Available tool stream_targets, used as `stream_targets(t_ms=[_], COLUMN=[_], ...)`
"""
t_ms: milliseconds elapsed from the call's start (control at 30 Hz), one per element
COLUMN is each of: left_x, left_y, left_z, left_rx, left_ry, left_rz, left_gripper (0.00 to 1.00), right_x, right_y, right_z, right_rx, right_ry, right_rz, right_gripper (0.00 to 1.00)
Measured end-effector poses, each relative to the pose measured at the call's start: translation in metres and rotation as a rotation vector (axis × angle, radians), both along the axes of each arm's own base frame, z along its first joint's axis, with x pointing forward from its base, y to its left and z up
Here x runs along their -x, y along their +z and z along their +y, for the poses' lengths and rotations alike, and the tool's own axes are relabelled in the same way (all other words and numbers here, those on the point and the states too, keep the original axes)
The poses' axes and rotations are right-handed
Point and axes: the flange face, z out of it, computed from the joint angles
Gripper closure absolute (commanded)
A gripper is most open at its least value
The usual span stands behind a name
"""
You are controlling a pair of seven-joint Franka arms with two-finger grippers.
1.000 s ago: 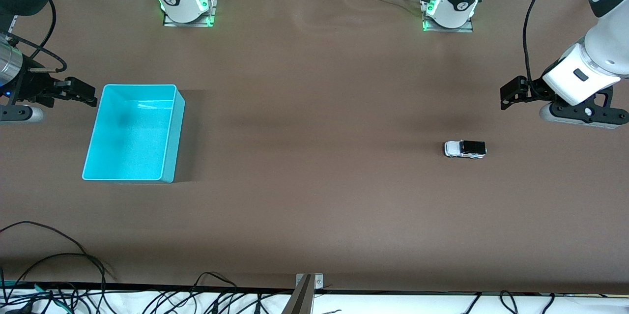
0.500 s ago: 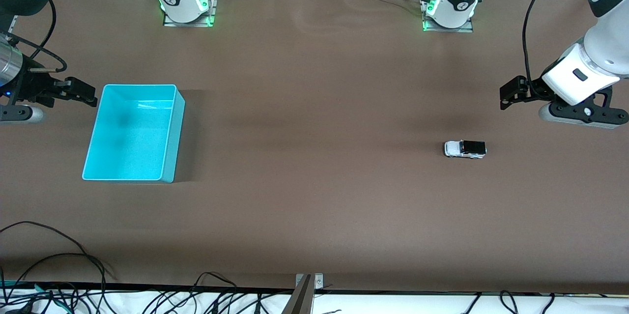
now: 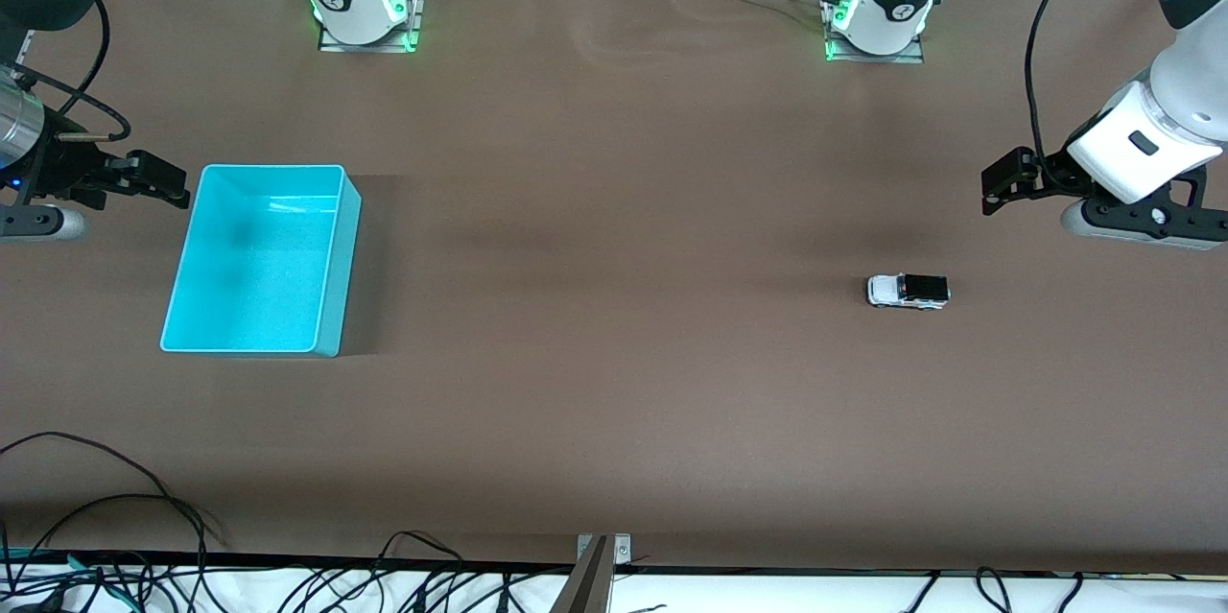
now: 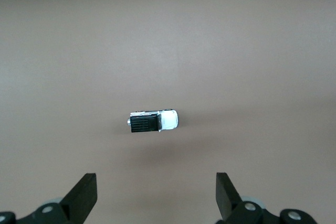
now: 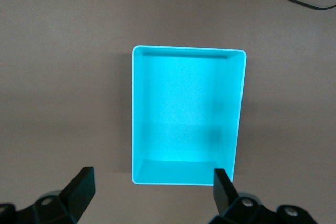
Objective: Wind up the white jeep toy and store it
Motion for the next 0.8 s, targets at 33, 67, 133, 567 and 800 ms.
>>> stream_targets(t_ms=[33, 67, 133, 567, 800], left_x=[0.000, 0.000, -0.002, -0.019, -0.028], left_y=[0.000, -0.001, -0.006, -0.053, -0.083], left_z=[0.000, 0.000, -0.001, -0.002, -0.001], left_rx=[0.000, 0.000, 0.000, 0.001, 0.015], left_ry=[0.000, -0.001, -0.003, -0.059, -0.257], left_rz=[0.000, 0.002, 0.013, 0.089, 0.137], left_gripper=[0.00, 0.00, 0.00, 0.00, 0.00], right_x=[0.000, 0.000, 0.000, 0.000, 0.000], right_y=[0.000, 0.000, 0.000, 0.000, 0.000], right_z=[0.000, 0.000, 0.000, 0.000, 0.000], right_rx=[0.000, 0.000, 0.000, 0.000, 0.000], right_ry=[0.000, 0.000, 0.000, 0.000, 0.000], right_rz=[0.000, 0.000, 0.000, 0.000, 0.000], right_gripper=[0.00, 0.00, 0.00, 0.00, 0.00])
